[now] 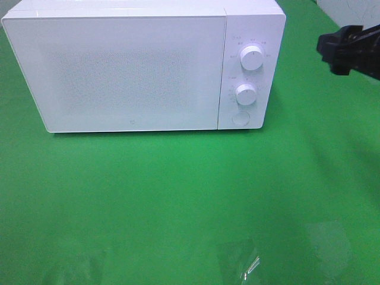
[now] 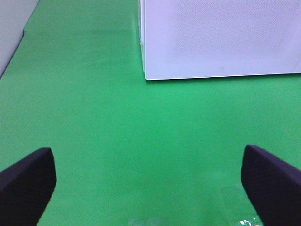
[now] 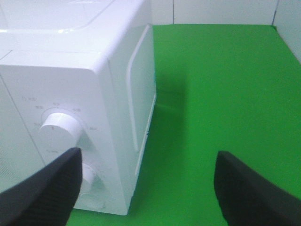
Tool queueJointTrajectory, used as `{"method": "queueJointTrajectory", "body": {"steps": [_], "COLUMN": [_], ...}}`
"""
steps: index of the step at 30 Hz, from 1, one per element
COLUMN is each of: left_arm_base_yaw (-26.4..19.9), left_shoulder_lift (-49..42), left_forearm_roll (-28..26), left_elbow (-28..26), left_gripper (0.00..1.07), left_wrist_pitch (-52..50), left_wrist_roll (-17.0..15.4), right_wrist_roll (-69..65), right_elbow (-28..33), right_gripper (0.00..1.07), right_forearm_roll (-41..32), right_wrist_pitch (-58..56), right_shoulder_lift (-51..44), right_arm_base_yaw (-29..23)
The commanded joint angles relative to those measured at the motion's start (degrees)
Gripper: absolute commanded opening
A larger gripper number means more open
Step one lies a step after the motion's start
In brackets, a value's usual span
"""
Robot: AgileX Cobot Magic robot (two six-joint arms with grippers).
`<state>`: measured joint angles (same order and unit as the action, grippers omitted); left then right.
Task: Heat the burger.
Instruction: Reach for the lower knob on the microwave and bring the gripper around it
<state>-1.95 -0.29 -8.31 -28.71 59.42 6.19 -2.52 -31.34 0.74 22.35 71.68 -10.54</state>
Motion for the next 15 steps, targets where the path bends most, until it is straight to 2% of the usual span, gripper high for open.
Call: {"method": "queueJointTrajectory", "body": {"steps": [1, 2, 3, 4, 5, 6, 7, 8, 10, 11, 12, 13, 14, 15], "left_arm_base_yaw": [0.00, 0.00, 0.00, 0.00, 0.00, 0.00, 0.00, 0.00, 0.00, 0.00, 0.00, 0.00, 0.00, 0.00], "left_shoulder_lift": [-1.38, -1.38, -1.38, -1.38, -1.38, -1.38, -1.38, -1.38, -1.38, -1.38, -1.38, -1.38, -1.38, -1.38], "left_forearm_roll": [-0.29, -0.29, -0.29, -0.29, -0.29, -0.29, -0.29, -0.29, -0.29, -0.29, -0.29, -0.29, -0.29, -0.29], "left_elbow": [0.17, 0.17, 0.17, 0.17, 0.17, 0.17, 0.17, 0.17, 0.17, 0.17, 0.17, 0.17, 0.17, 0.17], "left_gripper": [1.00, 1.00, 1.00, 1.00, 1.00, 1.00, 1.00, 1.00, 1.00, 1.00, 1.00, 1.00, 1.00, 1.00], "left_wrist_pitch": [-0.57, -0.57, -0.57, -0.57, -0.57, -0.57, -0.57, -0.57, -0.57, -0.57, -0.57, -0.57, -0.57, -0.57], "left_wrist_roll": [-0.06, -0.06, -0.06, -0.06, -0.06, -0.06, -0.06, -0.06, -0.06, -0.06, -0.06, -0.06, -0.06, -0.06], "right_wrist_roll": [3.90, 7.56, 7.56, 11.40, 11.40, 15.07, 15.07, 18.28, 19.82, 22.40, 22.40, 24.87, 24.87, 26.53], "right_elbow": [-0.11, -0.11, -0.11, -0.11, -0.11, -0.11, -0.11, -0.11, -0.11, -0.11, -0.11, -0.11, -0.11, -0.11], "right_gripper": [0.76, 0.76, 0.76, 0.76, 0.76, 0.76, 0.76, 0.76, 0.76, 0.76, 0.76, 0.76, 0.76, 0.76], "right_forearm_roll": [-2.81, -6.99, -6.99, -12.55, -12.55, -17.25, -17.25, -22.00, -24.12, -27.96, -27.96, -31.74, -31.74, -36.15], "right_wrist_pitch": [3.61, 5.96, 5.96, 8.88, 8.88, 12.09, 12.09, 15.36, 17.30, 21.14, 21.14, 25.10, 25.10, 29.51], "right_shoulder_lift": [2.86, 5.10, 5.10, 7.28, 7.28, 9.11, 9.11, 10.71, 11.40, 12.61, 12.61, 13.87, 13.87, 15.58], "right_arm_base_yaw": [-2.46, -4.93, -4.93, -7.68, -7.68, -9.97, -9.97, -12.55, -14.21, -17.82, -17.82, -21.08, -21.08, -24.29]}}
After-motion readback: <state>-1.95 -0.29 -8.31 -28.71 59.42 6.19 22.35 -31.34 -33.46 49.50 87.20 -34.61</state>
